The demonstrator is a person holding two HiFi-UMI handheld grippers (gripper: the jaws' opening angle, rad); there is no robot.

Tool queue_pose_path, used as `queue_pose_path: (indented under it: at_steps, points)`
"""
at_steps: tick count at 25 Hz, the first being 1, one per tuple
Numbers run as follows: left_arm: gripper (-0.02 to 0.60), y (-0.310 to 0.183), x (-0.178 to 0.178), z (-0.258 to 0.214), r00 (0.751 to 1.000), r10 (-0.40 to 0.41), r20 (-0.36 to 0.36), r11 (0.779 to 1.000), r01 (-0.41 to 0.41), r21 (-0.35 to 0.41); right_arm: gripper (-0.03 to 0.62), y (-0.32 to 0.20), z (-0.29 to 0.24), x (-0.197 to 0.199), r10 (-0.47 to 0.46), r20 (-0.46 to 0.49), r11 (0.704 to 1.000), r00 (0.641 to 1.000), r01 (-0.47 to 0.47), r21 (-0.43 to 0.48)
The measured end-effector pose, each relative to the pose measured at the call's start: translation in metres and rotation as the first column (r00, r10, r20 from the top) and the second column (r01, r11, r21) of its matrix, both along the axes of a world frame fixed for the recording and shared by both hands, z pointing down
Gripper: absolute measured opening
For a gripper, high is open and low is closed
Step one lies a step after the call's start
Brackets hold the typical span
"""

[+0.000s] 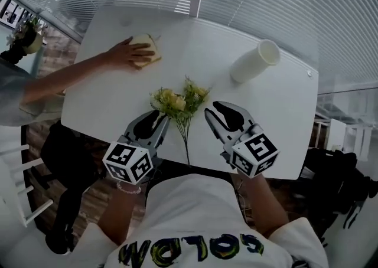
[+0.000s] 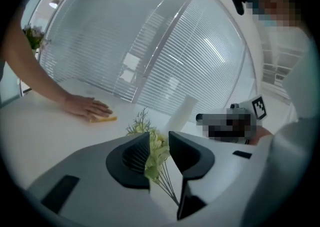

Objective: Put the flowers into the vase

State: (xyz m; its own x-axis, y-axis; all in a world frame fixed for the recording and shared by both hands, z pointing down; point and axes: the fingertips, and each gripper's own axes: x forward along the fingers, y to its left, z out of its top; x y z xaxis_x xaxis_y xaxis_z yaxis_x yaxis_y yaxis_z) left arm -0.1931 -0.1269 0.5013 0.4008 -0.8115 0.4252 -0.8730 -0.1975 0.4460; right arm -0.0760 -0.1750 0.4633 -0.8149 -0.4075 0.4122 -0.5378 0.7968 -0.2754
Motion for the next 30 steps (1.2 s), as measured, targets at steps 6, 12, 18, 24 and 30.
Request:
queue_pose_path:
  at_steps: [6, 12, 18, 24, 30]
  points:
    - [0.183, 0.002, 0.003, 0.043, 0.996, 0.020, -0.085, 0.995, -0.028, -0.098, 0.178, 0.001, 0.054, -0.013, -0.032, -0.011, 0.986, 0.999, 0.030, -0.167]
    - [0.229, -0.001, 0.010, 0.085, 0.996, 0.040, -0.083, 0.982, -0.055, -0.178, 0.275, 0.006, 0.114, -0.022, -0.056, -0.017, 0.932, 0.998, 0.046, -0.359]
    - [0.242, -0.002, 0.006, 0.109, 0.997, 0.057, -0.048, 0.972, -0.066, -0.223, 0.284, 0.013, 0.148, -0.038, -0.037, 0.044, 0.866, 0.998, 0.054, -0.497]
    - [0.239, -0.012, 0.021, 0.126, 0.996, 0.076, -0.044, 0.966, -0.084, -0.243, 0.227, 0.010, 0.167, -0.036, -0.050, 0.110, 0.826, 0.993, 0.103, -0.554]
    - [0.207, -0.014, 0.019, 0.118, 0.994, 0.094, -0.051, 0.969, -0.103, -0.225, 0.098, 0.015, 0.160, -0.047, -0.058, 0.147, 0.817, 0.987, 0.131, -0.562]
